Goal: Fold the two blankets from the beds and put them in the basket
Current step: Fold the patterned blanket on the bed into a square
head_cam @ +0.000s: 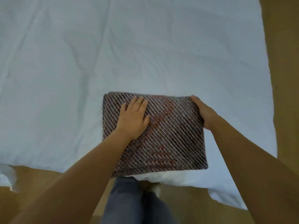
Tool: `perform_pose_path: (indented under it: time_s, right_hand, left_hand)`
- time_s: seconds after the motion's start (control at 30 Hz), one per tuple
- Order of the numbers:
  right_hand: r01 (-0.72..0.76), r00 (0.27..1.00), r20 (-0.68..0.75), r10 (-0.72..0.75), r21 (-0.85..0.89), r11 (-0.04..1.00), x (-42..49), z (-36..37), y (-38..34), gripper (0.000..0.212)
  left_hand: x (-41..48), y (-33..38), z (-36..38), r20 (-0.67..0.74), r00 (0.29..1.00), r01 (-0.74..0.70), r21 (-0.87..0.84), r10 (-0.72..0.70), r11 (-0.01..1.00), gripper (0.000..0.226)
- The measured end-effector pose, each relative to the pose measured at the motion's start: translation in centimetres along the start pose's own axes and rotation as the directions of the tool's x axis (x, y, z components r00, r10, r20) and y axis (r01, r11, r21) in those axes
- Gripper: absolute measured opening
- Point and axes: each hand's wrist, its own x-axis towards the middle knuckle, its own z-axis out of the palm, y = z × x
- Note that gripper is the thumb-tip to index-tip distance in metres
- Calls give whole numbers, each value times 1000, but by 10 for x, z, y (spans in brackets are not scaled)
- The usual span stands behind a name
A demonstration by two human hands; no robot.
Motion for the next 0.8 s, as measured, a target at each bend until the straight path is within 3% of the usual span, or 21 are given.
perform_pose_path:
  time_s: [0.1,0.2,0.27,0.33,0.4,0.5,0.57,0.6,0.7,0.8]
  right_hand:
    - [-7,994,112,10,-24,1000,14,0,-11,48]
    - [30,985,171,-8,-127,992,22,10,-22,45]
    - [85,994,70,-81,-63,994,27,11,-22,41]
    - [182,971,-153,-181,-12,983,34,8,-15,32]
    - [250,889,-324,-323,-247,936,39,10,-8,26]
    - [350,660,-392,-641,-595,723,36,34,-3,30]
    - [474,525,-235,-818,-717,511,21,65,3,45]
    - [528,501,-91,-861,-756,387,13,83,11,51]
    - [601,520,364,-773,-798,28,-2,123,50,55]
    - [539,589,470,-657,-834,-113,15,108,74,59]
  left_hand:
    - [24,2,6,40,998,-54,19,53,998,65]
    - [43,6,17,56,996,-75,65,72,995,77]
    - [48,5,26,65,996,-71,125,63,990,85]
    - [50,-2,35,70,997,-51,161,40,986,86]
    - [50,-10,41,69,997,-30,165,19,986,85]
    - [51,-13,41,47,999,-17,152,10,988,83]
    - [48,-10,38,-7,1000,-11,134,12,991,79]
    - [45,-8,37,-36,999,-13,121,17,993,73]
    - [32,-7,41,-34,999,-8,120,12,993,58]
    - [24,-25,49,-16,998,68,127,-66,990,59]
